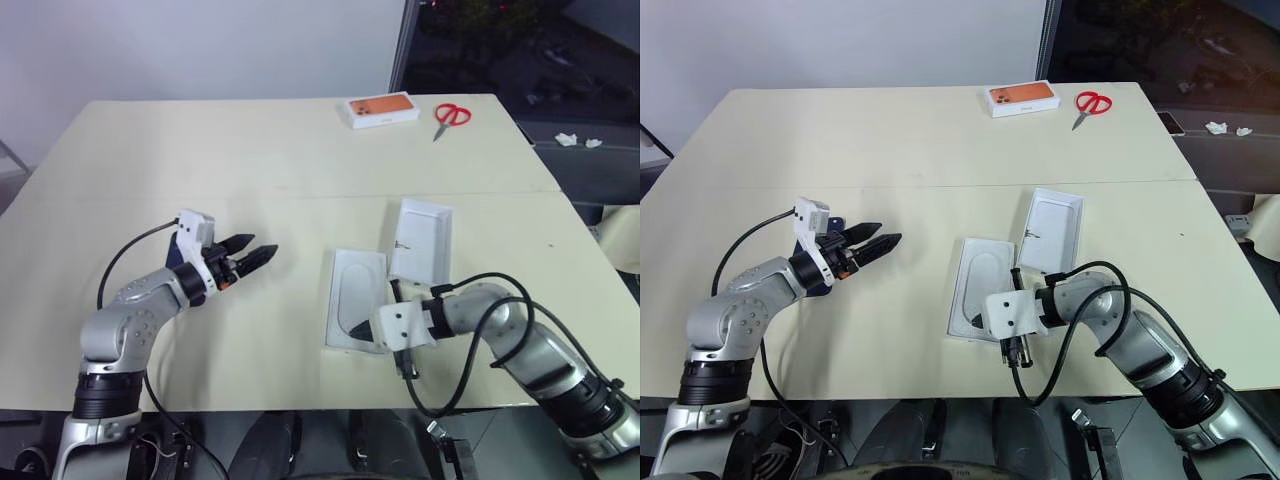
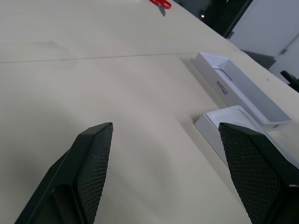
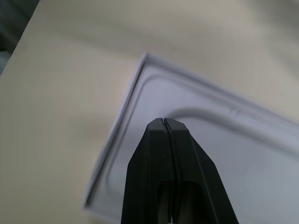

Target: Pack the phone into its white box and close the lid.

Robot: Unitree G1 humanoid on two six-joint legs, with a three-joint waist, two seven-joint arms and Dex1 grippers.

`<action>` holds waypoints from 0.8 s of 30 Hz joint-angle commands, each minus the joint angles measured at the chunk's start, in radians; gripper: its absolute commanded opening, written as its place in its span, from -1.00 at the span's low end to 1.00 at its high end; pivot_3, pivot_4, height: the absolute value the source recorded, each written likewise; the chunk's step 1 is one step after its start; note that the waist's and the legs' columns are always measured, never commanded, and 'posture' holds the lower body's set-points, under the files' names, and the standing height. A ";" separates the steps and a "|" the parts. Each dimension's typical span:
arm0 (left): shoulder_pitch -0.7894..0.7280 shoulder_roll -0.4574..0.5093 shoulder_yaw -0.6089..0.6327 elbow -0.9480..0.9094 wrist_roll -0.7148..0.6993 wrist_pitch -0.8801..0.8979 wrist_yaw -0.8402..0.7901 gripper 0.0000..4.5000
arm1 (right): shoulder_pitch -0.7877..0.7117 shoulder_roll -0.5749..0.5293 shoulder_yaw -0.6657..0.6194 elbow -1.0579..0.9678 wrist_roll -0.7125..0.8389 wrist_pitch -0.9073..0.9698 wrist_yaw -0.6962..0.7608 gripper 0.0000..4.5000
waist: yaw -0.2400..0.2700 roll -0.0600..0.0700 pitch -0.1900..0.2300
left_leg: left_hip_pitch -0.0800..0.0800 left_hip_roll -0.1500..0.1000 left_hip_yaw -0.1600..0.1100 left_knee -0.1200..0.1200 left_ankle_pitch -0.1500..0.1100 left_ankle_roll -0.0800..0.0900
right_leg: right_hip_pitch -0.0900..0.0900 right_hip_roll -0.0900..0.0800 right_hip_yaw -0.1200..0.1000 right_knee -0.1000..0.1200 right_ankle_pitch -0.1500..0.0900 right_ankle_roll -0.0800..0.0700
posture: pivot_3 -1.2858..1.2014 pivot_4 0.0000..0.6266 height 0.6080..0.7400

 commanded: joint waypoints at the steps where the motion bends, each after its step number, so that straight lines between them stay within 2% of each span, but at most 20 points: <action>1: -0.009 -0.003 0.006 -0.009 0.000 -0.017 -0.002 0.70 | -0.061 0.040 -0.049 0.028 0.006 -0.046 -0.056 -0.99 | 0.000 0.000 0.000 | 0.000 0.000 0.000 0.000 0.000 0.000 | 0.000 0.000 0.000 0.000 0.000 0.000 | 0.03 -0.52 1.00; 6: -0.010 -0.007 0.007 -0.007 0.003 -0.018 -0.002 0.70 | -0.164 0.045 -0.063 0.206 -0.100 -0.164 -0.159 -0.99 | 0.001 0.000 0.000 | 0.000 0.000 0.000 0.000 0.000 0.000 | 0.000 0.000 0.000 0.000 0.000 0.000 | 0.03 -0.52 1.00; 13: -0.010 -0.014 0.007 -0.012 0.001 -0.016 0.003 0.70 | -0.216 0.023 -0.020 0.361 -0.275 -0.303 -0.240 -0.99 | 0.000 0.000 0.000 | 0.000 -0.001 0.000 0.000 0.004 -0.006 | 0.000 0.000 0.000 0.000 0.000 0.000 | 0.03 -0.52 1.00; 19: -0.005 -0.009 0.001 -0.010 0.014 -0.022 0.000 0.70 | -0.191 0.038 0.016 0.347 -0.288 -0.367 -0.210 -0.99 | -0.004 0.000 0.000 | 0.000 0.000 0.000 0.000 0.004 -0.006 | 0.000 0.001 0.000 0.001 0.000 0.000 | 0.03 -0.52 1.00; 24: -0.007 -0.009 0.010 -0.016 0.011 -0.017 0.002 0.70 | -0.163 0.077 0.036 0.299 -0.290 -0.333 -0.194 -0.99 | -0.003 0.000 0.000 | 0.000 0.000 0.000 0.000 0.004 -0.006 | 0.000 0.001 0.000 0.001 0.000 0.000 | 0.03 -0.52 1.00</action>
